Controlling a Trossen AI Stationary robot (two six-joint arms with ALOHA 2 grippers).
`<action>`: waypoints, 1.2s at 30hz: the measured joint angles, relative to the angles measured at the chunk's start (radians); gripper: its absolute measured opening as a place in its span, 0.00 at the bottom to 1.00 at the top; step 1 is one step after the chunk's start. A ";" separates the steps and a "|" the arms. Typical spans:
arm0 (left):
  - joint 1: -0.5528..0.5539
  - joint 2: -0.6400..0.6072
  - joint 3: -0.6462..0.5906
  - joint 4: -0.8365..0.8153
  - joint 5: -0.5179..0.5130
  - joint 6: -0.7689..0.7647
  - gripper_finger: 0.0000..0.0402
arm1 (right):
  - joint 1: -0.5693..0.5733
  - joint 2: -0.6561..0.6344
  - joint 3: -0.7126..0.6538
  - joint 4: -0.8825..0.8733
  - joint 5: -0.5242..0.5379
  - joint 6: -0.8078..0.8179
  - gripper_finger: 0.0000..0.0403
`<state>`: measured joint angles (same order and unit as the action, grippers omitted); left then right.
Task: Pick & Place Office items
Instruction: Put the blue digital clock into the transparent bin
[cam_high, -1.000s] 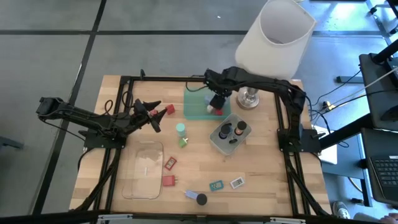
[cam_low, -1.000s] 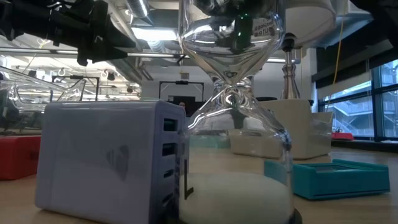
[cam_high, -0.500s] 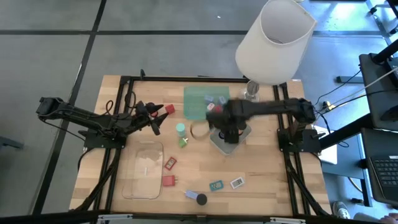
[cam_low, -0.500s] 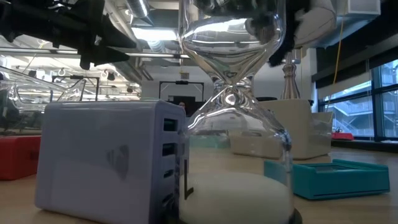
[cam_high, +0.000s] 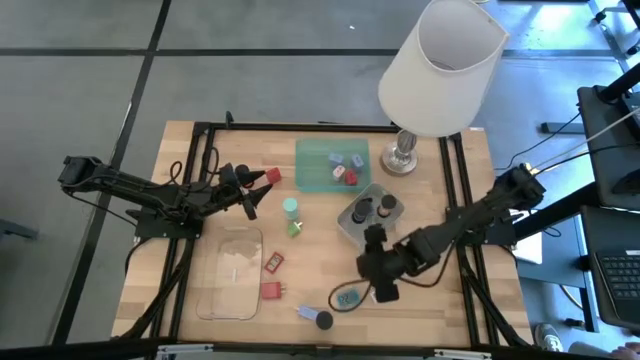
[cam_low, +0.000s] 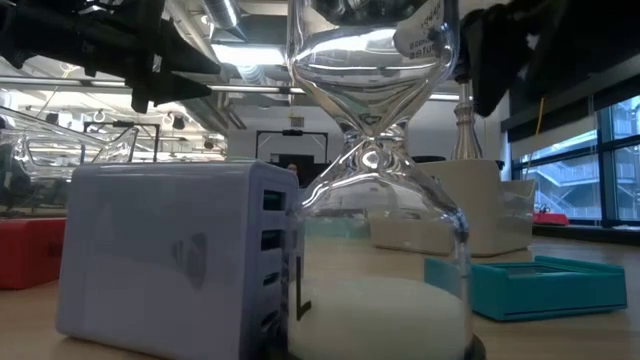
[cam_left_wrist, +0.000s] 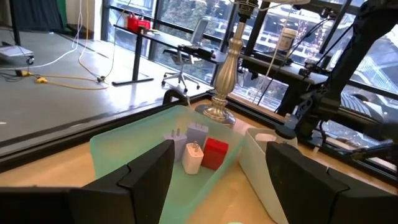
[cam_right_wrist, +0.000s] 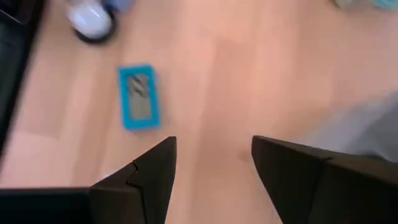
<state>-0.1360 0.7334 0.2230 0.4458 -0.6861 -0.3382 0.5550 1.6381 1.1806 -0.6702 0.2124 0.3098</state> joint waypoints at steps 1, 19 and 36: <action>0.000 0.000 0.000 0.000 -0.001 0.001 0.63 | 0.006 0.001 -0.027 0.057 0.000 -0.002 0.53; 0.000 0.000 0.000 -0.001 -0.029 0.045 0.63 | -0.025 0.002 -0.152 0.338 -0.067 -0.015 0.72; 0.000 0.000 0.000 -0.001 0.051 -0.017 0.63 | 0.002 0.043 -0.152 0.343 -0.093 0.085 0.73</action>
<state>-0.1360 0.7334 0.2230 0.4446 -0.6349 -0.3556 0.5569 1.6809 1.0286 -0.3271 0.1197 0.3946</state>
